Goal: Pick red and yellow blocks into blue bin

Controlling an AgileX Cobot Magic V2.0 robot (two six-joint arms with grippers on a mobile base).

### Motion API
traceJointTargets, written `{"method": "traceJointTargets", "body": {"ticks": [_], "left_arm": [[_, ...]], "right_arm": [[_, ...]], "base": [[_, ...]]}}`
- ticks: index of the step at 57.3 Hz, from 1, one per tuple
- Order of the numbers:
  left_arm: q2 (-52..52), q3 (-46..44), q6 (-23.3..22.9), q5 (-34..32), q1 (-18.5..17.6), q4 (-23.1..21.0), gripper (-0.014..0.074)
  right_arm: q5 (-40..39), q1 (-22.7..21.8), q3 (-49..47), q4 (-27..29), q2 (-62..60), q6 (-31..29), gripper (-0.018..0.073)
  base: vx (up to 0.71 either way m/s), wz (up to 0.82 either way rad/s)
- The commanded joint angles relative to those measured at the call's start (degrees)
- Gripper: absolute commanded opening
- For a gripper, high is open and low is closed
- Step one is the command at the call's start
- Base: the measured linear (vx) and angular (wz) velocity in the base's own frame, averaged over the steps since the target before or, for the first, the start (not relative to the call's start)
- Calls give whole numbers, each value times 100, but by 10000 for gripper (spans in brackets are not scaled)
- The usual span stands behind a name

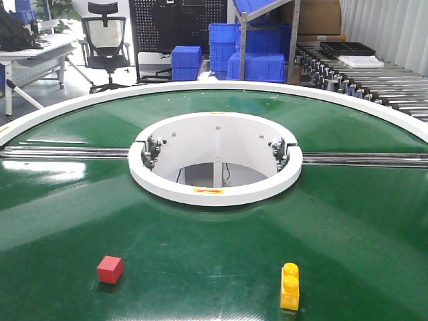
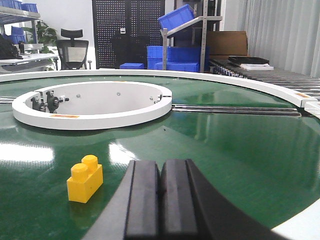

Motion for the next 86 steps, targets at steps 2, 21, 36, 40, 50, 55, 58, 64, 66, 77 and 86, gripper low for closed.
{"method": "traceJointTargets", "body": {"ticks": [2, 21, 36, 40, 50, 55, 58, 64, 66, 77, 86], "left_arm": [[-96, -99, 5, -477, -49, -21, -6], [-96, -99, 5, -477, -49, -21, -6], [-96, -99, 5, -477, -49, -21, -6], [-96, -99, 5, -477, -49, -21, -6], [-96, -163, 140, -832, -48, -24, -6], [-96, -437, 92, -817, -48, -24, -6], [-96, -723, 36, -748, -48, -24, -6], [-89, -1337, 36, -641, -48, -24, -6], [-89, -1611, 36, -528, -48, -24, -6], [477, -3183, 36, 1012, -48, -24, -6], [1445, -4186, 48, 2787, -48, -24, -6]], "right_arm": [[-475, -19, 36, -14, -61, -8, -10], [-475, -19, 36, -14, -61, -8, -10], [-475, -19, 36, -14, -61, -8, -10], [-558, -20, 36, -14, -61, -8, -10], [-699, -20, -21, -14, -61, -8, -10], [-732, -20, -338, -20, -61, -8, -10], [-691, -20, -712, -20, -61, -42, -10], [-264, -20, -1444, -61, 2, -152, -10], [-33, -20, -1695, -61, 60, -234, -10], [1541, -20, -3225, -61, 865, -541, -10], [2899, -20, -4036, -31, 1795, -587, -10]], "base": [[0, 0], [0, 0], [0, 0], [0, 0], [0, 0], [0, 0], [0, 0], [0, 0], [0, 0], [0, 0], [0, 0]]}}
